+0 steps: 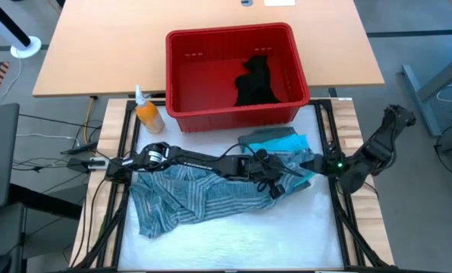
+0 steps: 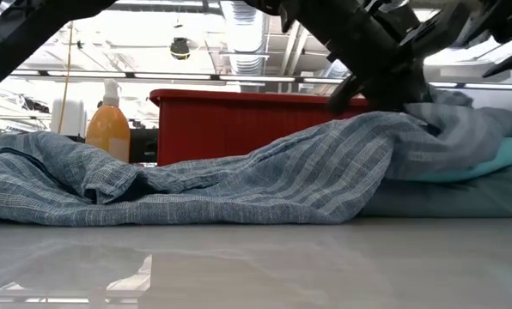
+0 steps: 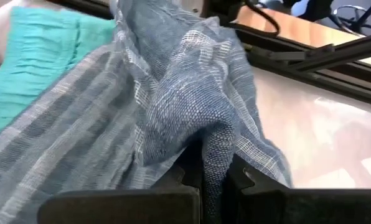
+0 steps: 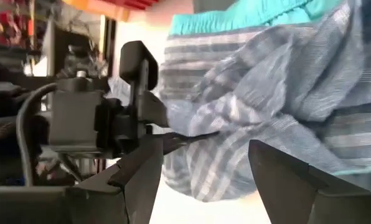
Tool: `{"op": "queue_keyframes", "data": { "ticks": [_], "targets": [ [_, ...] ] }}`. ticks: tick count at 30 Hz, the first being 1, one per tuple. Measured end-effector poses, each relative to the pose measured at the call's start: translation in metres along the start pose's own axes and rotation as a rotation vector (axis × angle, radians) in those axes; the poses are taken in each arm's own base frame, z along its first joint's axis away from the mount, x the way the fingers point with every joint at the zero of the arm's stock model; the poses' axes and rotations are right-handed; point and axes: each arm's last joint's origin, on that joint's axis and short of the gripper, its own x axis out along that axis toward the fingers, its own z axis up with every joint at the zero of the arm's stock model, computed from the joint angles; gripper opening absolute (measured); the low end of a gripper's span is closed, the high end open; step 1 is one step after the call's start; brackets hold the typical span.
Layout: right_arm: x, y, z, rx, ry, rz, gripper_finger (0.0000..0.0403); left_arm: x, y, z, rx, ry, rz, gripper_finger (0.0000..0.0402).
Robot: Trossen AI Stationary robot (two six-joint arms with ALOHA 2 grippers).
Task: Fold Laundry from Bin
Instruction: Fold the blue patterned polo shirt
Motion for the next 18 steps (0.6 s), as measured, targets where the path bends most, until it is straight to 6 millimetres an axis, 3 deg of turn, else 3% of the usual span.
{"op": "queue_keyframes", "data": {
  "ticks": [7, 13, 18],
  "targets": [
    [0.000, -0.016, 0.011, 0.027, -0.008, -0.195, 0.0266, -0.002, -0.010, 0.003, 0.043, -0.052, -0.035, 0.0000],
    [0.007, -0.009, 0.011, 0.031, -0.026, -0.195, 0.0266, -0.001, -0.008, 0.004, 0.037, -0.063, -0.034, 0.0000],
    [0.017, -0.013, 0.005, 0.015, -0.012, -0.296, 0.0266, -0.001, -0.007, 0.005, 0.025, -0.072, -0.034, 0.0000]
  ]
}}
